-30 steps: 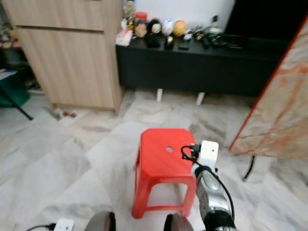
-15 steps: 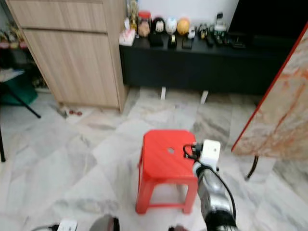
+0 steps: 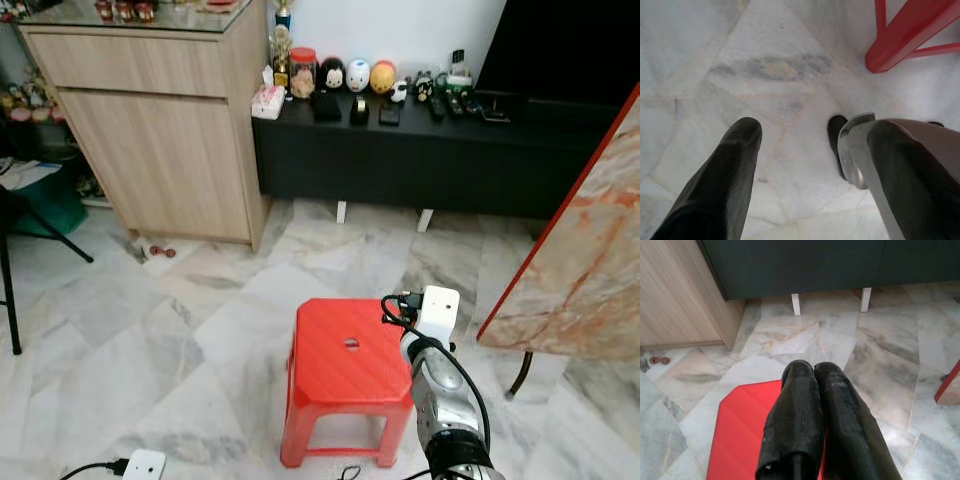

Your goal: Hang keys on a hook

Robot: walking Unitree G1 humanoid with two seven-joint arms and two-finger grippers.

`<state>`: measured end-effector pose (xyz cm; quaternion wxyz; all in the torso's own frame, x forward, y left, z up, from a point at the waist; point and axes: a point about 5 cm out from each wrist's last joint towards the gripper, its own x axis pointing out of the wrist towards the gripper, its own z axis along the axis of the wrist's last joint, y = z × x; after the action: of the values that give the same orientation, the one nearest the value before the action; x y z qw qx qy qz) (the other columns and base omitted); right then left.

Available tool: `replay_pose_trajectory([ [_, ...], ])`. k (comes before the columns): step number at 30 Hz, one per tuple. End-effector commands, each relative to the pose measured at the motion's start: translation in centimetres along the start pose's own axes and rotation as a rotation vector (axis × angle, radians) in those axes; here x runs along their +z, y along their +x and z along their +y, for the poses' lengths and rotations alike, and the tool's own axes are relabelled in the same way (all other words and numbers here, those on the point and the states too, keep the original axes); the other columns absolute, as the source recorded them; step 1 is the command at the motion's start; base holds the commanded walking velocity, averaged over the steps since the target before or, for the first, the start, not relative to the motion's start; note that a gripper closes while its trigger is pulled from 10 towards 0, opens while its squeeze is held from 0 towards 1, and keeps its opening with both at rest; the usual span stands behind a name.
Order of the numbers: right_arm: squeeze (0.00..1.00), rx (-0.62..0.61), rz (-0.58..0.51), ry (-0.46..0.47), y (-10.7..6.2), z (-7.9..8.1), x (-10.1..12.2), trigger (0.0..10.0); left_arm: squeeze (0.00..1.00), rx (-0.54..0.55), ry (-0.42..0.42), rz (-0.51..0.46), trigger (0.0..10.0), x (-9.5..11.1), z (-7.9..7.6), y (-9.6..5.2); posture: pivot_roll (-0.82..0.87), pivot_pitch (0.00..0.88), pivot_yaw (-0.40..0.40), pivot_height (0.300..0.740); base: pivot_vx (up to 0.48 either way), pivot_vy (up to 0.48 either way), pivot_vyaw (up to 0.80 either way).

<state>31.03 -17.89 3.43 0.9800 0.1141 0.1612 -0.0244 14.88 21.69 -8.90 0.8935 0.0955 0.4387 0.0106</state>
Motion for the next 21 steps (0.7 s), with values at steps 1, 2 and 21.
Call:
replay_pose_trajectory([
  [1,0.00,0.001,0.003,-0.005,0.1,0.0,0.1,10.0,0.00,0.007,0.014,0.023,10.0,-0.8,0.1,-0.2,0.11,0.000,-0.086,0.740,0.000,0.000,0.00],
  [2,0.00,0.001,0.003,-0.004,0.1,0.0,0.1,10.0,0.00,0.008,0.014,0.024,10.0,-0.8,0.1,-0.2,0.11,0.000,-0.086,0.740,0.000,0.000,0.00],
  [21,0.00,0.082,0.244,-0.168,0.3,0.0,-2.2,10.0,0.00,0.131,0.060,-0.087,10.0,1.8,2.2,0.1,0.11,0.000,-0.089,0.740,0.000,0.000,0.00],
])
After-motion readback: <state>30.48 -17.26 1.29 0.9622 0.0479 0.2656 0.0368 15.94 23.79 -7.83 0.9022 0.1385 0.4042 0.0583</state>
